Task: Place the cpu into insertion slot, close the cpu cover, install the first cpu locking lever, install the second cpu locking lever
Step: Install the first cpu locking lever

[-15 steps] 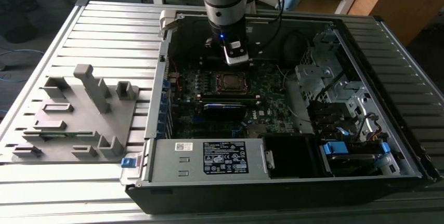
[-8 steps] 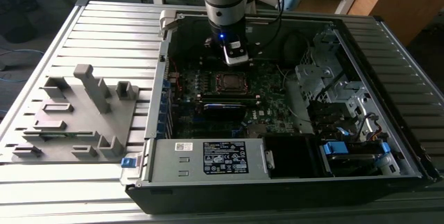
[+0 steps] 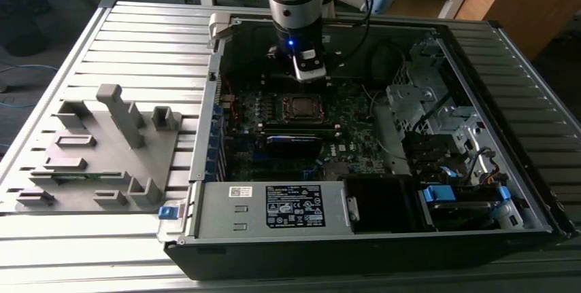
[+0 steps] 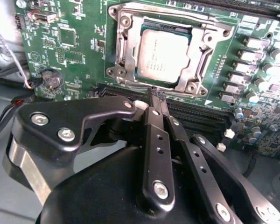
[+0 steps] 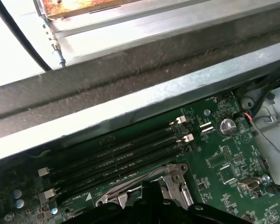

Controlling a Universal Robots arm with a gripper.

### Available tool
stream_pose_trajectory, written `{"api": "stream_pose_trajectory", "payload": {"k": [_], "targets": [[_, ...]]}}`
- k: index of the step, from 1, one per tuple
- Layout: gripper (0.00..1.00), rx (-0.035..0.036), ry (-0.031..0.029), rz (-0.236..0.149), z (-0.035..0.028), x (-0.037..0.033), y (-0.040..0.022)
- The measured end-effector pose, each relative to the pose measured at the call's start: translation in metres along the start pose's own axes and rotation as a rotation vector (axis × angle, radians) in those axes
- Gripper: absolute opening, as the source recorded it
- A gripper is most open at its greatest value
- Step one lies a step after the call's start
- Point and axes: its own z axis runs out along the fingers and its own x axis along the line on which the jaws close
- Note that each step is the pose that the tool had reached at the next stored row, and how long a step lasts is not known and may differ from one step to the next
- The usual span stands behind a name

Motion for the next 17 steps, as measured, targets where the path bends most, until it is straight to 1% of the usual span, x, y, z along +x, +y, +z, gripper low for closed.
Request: {"api": "stream_pose_trajectory", "payload": {"k": [10,12,17], "targets": [[0.10,0.0001,0.0000,0.000,-0.0007,-0.0003,0.0002],[0.10,0.0003,0.0003,0.000,-0.0004,-0.0023,0.0010],[0.10,0.0015,0.0035,0.000,0.0014,-0.0109,0.0043]]}}
